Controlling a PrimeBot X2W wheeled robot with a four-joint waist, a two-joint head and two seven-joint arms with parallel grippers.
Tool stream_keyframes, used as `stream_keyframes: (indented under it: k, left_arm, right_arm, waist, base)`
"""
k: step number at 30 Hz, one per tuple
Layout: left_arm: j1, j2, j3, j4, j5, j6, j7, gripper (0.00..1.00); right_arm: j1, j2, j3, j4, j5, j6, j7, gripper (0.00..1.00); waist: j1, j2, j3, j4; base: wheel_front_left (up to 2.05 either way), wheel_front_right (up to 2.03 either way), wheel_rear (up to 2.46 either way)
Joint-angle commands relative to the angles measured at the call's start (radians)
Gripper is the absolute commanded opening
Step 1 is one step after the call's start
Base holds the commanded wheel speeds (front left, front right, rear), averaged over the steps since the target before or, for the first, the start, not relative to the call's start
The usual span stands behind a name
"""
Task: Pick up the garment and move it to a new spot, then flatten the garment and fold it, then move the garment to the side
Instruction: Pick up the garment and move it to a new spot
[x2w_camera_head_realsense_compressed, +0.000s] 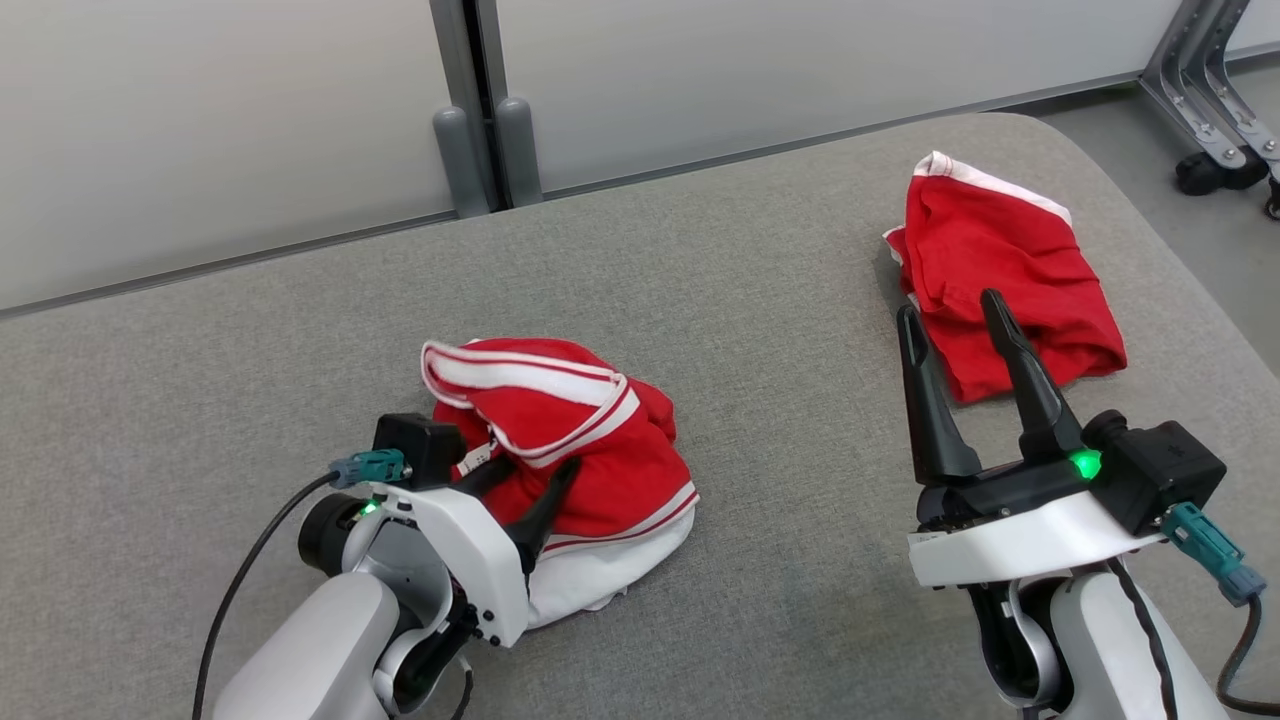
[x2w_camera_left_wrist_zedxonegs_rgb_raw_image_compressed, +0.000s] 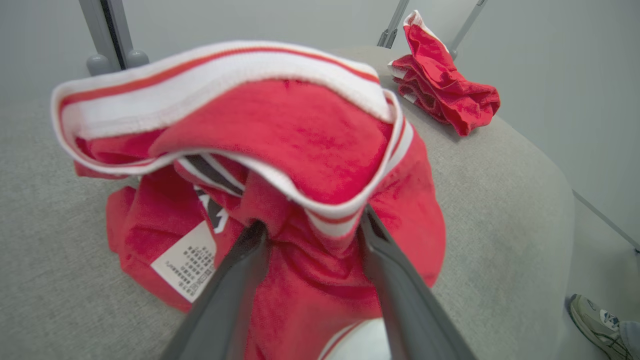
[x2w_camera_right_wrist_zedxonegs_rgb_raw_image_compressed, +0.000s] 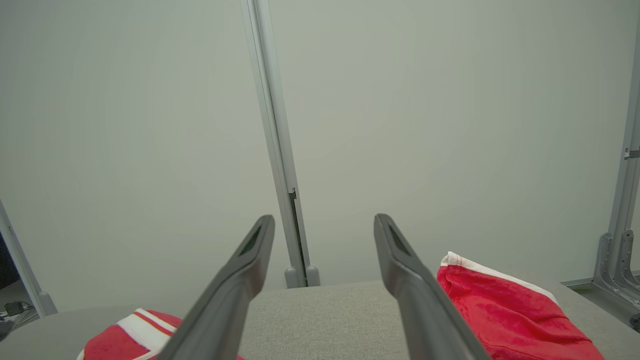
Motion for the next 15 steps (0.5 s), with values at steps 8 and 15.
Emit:
stream_keyframes:
  k: [8, 15]
  left_arm:
    - [-0.06, 0.029, -0.016, 0.026, 0.027, -0.014, -0.045, 1.0]
    - [-0.029, 0.121, 0.022, -0.094, 0.066, 0.051, -0.082, 1.0]
  right_arm:
    - [0.024, -0.004, 0.002, 0.019, -0.008, 0.0, -0.005, 1.0]
    - [0.012, -0.015, -0.028, 0.028, -0.031, 0.0, -0.005, 1.0]
  waist:
    - [0.0, 0.0, -0.033, 0.059]
    - [0.0, 0.0, -0.051, 0.122]
  base:
    - [0.0, 0.0, 0.0]
    - [0.0, 0.0, 0.0]
